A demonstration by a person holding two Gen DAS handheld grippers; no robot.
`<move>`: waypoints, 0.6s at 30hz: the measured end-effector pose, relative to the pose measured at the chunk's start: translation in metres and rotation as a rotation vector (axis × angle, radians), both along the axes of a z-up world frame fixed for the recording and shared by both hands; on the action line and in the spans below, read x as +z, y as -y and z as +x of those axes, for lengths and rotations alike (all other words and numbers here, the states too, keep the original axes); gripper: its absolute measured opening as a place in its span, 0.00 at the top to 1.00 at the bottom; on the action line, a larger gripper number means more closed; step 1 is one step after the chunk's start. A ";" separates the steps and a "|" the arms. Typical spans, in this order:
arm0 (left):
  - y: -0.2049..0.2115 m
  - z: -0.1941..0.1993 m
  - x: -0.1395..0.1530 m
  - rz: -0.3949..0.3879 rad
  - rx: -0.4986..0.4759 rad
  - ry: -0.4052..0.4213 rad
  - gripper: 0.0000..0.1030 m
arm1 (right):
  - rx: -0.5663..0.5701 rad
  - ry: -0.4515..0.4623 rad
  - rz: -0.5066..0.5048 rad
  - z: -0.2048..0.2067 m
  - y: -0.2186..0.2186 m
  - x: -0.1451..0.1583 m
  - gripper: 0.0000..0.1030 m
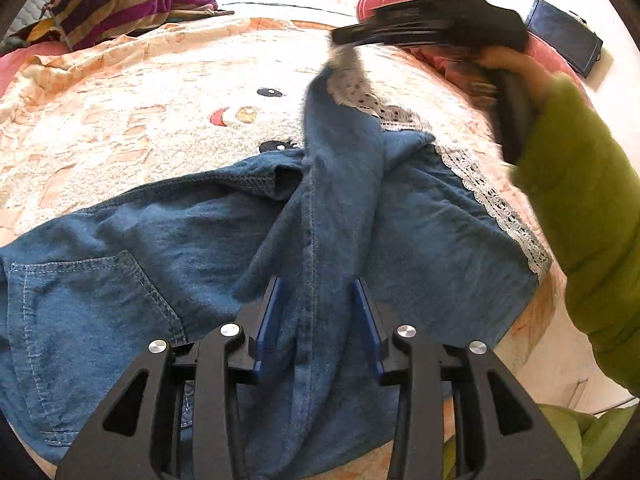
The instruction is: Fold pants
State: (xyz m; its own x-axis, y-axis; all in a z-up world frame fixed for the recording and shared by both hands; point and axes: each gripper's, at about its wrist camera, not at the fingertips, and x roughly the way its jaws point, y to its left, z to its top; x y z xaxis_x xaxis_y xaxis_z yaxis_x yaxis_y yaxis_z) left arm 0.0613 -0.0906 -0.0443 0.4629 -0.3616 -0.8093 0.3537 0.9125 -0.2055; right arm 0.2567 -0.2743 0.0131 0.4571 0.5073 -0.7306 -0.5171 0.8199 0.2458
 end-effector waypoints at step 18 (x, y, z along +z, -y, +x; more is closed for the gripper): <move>0.002 -0.036 0.027 0.048 -0.126 0.125 0.96 | -0.124 0.047 0.071 -0.156 0.123 0.040 0.94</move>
State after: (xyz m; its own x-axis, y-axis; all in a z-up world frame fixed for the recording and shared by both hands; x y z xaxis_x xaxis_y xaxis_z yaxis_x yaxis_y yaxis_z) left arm 0.0248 -0.0924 -0.0171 0.5147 -0.3855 -0.7658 0.4857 0.8672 -0.1101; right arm 0.1004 -0.3974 0.0536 0.5524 0.4939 -0.6715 -0.4248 0.8599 0.2830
